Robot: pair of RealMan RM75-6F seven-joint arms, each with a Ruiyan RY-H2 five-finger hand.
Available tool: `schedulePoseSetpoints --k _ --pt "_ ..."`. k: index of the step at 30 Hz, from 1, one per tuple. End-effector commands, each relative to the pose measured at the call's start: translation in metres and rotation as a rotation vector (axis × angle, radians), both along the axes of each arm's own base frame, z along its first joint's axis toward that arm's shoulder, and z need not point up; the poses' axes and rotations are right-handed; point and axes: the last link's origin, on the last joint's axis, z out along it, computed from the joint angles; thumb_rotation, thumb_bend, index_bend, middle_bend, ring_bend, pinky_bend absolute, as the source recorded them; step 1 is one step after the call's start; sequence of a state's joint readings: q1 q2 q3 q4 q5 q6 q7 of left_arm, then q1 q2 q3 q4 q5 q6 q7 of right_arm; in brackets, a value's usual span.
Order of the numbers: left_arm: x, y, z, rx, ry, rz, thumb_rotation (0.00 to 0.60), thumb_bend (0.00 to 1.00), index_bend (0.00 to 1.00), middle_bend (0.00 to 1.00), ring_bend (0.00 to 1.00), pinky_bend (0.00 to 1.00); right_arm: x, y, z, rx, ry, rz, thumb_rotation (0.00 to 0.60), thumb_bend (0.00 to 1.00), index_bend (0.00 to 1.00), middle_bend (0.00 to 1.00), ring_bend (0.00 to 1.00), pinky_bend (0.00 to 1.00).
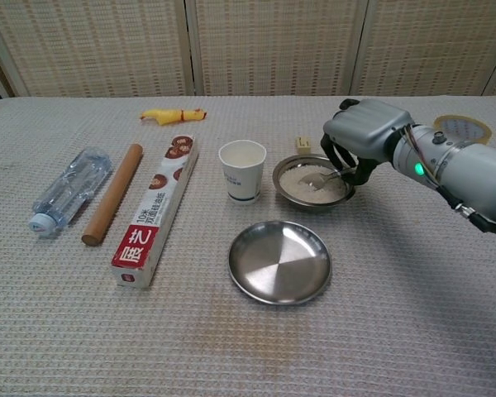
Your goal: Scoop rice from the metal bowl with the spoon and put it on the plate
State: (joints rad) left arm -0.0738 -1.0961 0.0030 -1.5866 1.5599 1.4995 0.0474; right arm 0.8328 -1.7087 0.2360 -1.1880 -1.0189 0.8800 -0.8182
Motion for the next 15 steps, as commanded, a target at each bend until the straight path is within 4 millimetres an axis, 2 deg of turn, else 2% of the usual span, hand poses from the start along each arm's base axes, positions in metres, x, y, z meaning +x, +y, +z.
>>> schedulePoseSetpoints --k 1,8,15 --pt "0.000 0.000 0.000 0.000 0.001 0.001 0.600 0.48 0.00 0.00 0.01 0.15 -0.007 0.000 0.008 0.012 -0.103 -0.077 0.600 0.33 0.92 0.58 0.14 0.00" --pt "0.001 0.000 -0.002 0.000 0.005 0.003 0.600 0.48 0.00 0.00 0.01 0.15 -0.018 -0.003 0.016 0.030 -0.188 -0.148 0.600 0.33 0.92 0.58 0.14 0.00" --pt "0.001 0.000 -0.002 0.000 0.006 0.004 0.600 0.48 0.00 0.00 0.01 0.15 -0.022 -0.003 0.013 0.040 -0.208 -0.166 0.600 0.33 0.92 0.58 0.14 0.00"
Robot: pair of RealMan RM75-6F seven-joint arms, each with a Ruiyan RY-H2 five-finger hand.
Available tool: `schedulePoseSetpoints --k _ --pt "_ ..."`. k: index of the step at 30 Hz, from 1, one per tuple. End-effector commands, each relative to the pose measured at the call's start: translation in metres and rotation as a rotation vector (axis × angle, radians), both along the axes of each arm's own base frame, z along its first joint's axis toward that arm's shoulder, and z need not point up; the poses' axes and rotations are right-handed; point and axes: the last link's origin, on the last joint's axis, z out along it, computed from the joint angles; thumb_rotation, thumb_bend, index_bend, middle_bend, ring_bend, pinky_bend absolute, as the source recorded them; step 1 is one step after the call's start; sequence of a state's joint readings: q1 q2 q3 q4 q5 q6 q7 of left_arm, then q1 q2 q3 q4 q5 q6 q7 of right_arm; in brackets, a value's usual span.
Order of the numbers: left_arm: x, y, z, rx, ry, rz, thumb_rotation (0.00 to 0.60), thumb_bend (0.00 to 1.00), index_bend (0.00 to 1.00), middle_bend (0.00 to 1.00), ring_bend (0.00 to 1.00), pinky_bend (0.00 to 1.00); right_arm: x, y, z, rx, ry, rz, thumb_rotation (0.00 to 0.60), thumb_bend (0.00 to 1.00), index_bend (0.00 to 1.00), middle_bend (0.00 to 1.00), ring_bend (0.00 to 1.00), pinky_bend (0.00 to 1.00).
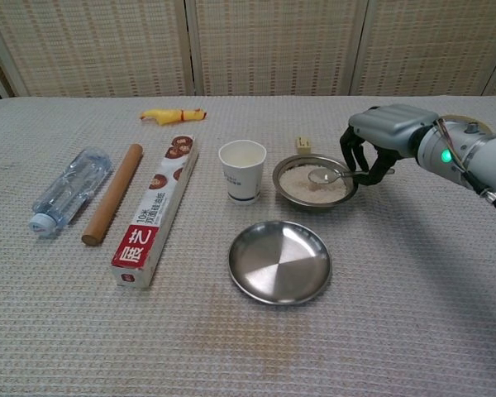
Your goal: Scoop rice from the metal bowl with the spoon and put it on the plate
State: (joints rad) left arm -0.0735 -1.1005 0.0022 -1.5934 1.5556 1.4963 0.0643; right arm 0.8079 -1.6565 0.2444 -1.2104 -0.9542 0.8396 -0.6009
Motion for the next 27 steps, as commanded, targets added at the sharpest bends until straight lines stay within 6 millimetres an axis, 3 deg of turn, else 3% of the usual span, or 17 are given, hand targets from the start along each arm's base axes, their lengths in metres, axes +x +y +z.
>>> schedulePoseSetpoints --k 1,12,18,27 --pt "0.000 0.000 0.000 0.001 0.000 0.000 0.600 0.48 0.00 0.00 0.01 0.15 -0.001 0.000 -0.001 0.002 -0.010 -0.005 0.600 0.33 0.92 0.58 0.14 0.00" --pt "-0.001 0.000 0.000 -0.012 -0.002 -0.002 0.600 0.48 0.00 0.00 0.02 0.15 0.009 -0.004 0.015 -0.026 -0.060 0.015 0.600 0.33 0.92 0.58 0.14 0.00" --pt "-0.001 0.001 0.000 -0.011 -0.006 -0.001 0.600 0.48 0.00 0.00 0.02 0.15 0.044 -0.012 0.028 -0.046 -0.132 0.060 0.600 0.33 0.92 0.58 0.14 0.00" --pt "-0.001 0.000 0.002 -0.008 -0.011 -0.002 0.600 0.48 0.00 0.00 0.02 0.15 0.084 -0.021 0.015 -0.033 -0.122 0.111 0.600 0.33 0.92 0.58 0.14 0.00"
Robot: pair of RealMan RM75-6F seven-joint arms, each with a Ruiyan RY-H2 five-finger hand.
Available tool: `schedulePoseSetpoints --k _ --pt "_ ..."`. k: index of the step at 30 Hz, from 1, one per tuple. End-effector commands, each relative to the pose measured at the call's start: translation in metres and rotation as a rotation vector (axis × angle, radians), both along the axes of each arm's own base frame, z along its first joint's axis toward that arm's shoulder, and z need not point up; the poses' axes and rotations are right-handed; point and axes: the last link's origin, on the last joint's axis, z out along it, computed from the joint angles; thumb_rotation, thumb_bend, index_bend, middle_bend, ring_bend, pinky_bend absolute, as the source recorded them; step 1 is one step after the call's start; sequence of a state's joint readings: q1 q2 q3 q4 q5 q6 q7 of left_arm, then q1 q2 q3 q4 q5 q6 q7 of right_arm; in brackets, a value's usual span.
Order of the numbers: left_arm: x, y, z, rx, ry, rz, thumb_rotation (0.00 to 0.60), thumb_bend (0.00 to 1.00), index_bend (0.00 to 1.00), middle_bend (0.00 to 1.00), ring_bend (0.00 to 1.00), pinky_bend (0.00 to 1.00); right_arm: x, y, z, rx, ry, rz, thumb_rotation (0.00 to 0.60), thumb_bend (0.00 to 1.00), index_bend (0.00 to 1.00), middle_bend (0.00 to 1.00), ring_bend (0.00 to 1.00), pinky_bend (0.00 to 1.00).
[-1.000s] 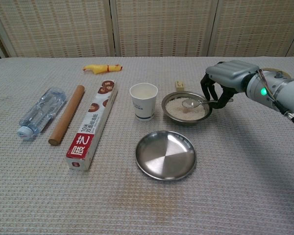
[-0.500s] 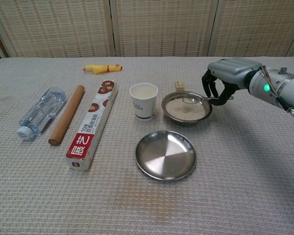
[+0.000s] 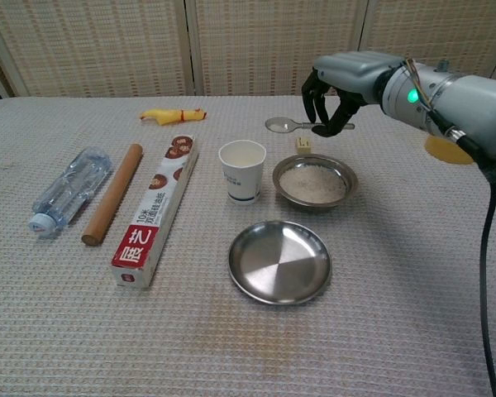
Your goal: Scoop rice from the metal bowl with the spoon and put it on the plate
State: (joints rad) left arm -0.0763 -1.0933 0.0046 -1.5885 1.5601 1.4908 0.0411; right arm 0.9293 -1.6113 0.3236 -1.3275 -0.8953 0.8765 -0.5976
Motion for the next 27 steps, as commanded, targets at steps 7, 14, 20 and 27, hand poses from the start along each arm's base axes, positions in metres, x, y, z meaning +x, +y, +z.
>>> schedulePoseSetpoints --k 7,14,20,27 --pt "-0.001 -0.001 0.003 0.008 -0.005 -0.001 0.600 0.48 0.00 0.00 0.02 0.15 0.035 -0.003 -0.025 -0.017 0.113 0.093 0.600 0.33 0.92 0.58 0.14 0.00" --pt "-0.003 -0.001 0.006 0.014 -0.009 0.006 0.600 0.48 0.00 0.00 0.02 0.15 0.049 0.003 -0.044 -0.127 0.364 0.257 0.600 0.34 0.92 0.58 0.14 0.00" --pt "-0.004 -0.001 0.006 0.013 -0.009 0.004 0.600 0.48 0.00 0.00 0.02 0.15 0.061 0.011 -0.056 -0.210 0.548 0.402 0.600 0.34 0.92 0.58 0.14 0.00" --pt "-0.003 -0.001 0.005 0.014 -0.006 0.005 0.600 0.48 0.00 0.00 0.02 0.15 0.076 0.029 -0.068 -0.348 0.783 0.672 0.600 0.34 0.91 0.58 0.16 0.00"
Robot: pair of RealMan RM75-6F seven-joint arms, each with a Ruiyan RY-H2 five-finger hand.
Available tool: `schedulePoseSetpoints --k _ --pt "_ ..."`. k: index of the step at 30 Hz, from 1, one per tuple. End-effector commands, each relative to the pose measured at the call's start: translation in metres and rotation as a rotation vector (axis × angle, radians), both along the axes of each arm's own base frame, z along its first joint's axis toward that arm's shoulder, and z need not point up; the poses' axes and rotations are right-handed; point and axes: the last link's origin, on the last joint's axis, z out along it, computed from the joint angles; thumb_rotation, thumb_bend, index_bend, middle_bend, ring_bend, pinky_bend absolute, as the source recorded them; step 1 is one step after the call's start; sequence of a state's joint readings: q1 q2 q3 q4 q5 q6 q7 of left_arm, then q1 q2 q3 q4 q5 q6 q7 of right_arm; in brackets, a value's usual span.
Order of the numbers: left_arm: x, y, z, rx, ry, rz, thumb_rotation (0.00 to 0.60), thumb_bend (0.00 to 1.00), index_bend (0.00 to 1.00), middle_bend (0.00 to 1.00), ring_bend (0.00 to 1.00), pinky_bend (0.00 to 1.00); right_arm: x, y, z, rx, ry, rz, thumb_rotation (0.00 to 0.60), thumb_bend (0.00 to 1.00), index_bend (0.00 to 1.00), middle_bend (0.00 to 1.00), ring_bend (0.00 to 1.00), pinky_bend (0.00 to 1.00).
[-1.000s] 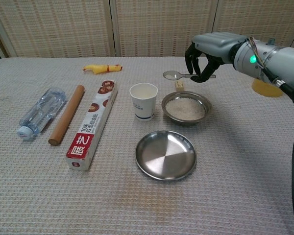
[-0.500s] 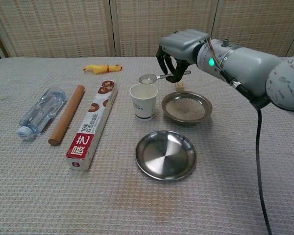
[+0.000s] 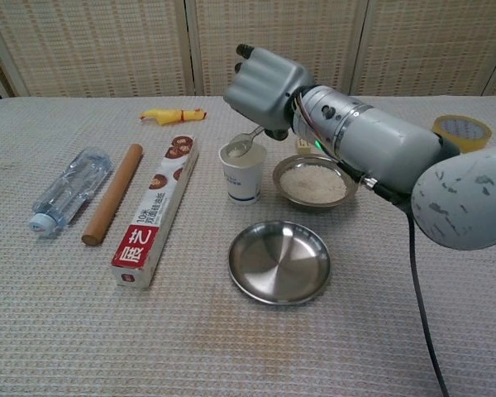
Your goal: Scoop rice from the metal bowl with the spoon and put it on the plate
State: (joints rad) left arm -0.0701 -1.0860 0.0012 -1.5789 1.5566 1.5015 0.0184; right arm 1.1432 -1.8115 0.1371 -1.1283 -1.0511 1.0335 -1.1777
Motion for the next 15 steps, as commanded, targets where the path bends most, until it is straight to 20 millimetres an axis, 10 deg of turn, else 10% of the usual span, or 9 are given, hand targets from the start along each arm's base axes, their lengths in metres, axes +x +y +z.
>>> schedulePoseSetpoints --k 1,15 --pt "0.000 0.000 0.000 0.000 0.001 0.002 0.600 0.48 0.00 0.00 0.02 0.15 0.009 0.015 -0.010 -0.071 0.149 0.187 0.600 0.34 0.91 0.58 0.16 0.00" --pt "0.002 -0.003 0.001 0.007 -0.002 -0.012 0.600 0.48 0.00 0.00 0.02 0.15 0.002 0.026 -0.010 -0.148 0.308 0.260 0.600 0.34 0.90 0.58 0.16 0.00"
